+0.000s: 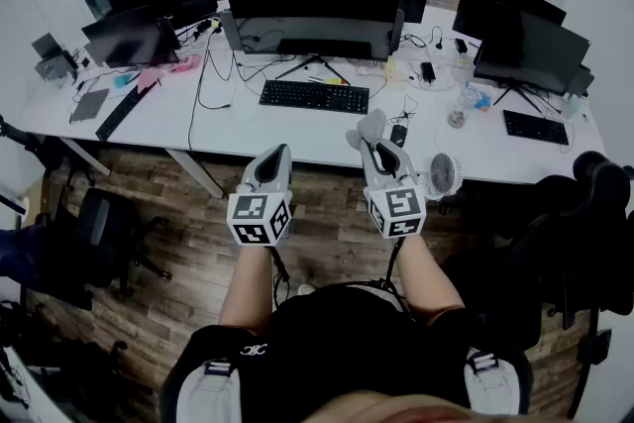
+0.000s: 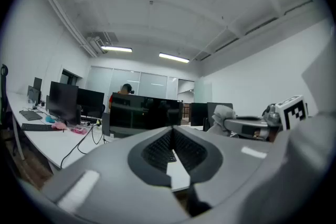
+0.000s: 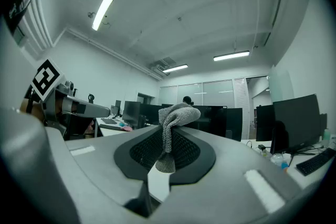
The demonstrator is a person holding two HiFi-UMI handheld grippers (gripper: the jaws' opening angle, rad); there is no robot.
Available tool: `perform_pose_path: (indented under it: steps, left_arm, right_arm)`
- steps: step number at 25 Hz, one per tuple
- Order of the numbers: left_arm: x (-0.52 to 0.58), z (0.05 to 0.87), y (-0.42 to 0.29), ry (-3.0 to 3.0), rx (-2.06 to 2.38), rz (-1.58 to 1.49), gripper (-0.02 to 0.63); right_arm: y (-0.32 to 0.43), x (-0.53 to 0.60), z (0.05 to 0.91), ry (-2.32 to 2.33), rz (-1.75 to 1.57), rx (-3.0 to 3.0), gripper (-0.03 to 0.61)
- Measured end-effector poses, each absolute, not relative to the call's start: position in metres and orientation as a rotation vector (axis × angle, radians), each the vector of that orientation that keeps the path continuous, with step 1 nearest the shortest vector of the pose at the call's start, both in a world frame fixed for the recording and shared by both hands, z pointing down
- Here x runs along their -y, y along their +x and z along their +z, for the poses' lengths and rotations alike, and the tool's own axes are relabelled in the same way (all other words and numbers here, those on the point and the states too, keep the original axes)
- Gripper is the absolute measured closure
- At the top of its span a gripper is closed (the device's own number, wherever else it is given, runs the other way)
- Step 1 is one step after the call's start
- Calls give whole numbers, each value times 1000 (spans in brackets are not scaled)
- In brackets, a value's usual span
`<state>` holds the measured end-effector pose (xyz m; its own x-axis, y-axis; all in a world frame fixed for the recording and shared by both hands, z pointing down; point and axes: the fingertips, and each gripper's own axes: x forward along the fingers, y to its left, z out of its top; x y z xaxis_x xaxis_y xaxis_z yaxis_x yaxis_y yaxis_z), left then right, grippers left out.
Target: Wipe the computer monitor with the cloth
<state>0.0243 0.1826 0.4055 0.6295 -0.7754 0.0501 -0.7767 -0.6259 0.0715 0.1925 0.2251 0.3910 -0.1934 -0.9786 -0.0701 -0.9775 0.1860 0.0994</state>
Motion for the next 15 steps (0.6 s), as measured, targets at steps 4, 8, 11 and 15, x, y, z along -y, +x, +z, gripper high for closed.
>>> perform_pose_path:
  steps: [4, 8, 11, 15]
  left_arm:
    - [-176, 406, 16, 2755, 1330, 16, 565]
    - [-166, 405, 3, 2748, 1345, 4, 565]
    - [-157, 401, -8, 2748, 1355, -14, 565]
    - [-145, 398, -24, 2755, 1353, -26, 565]
  right_arm:
    - [183, -215, 392, 1993, -189, 2435, 546]
    - [168, -202, 392, 1971, -196, 2446, 546]
    - [156, -192, 389, 1962, -202, 2448, 545]
    - [139, -179, 388, 1977, -210, 2449, 545]
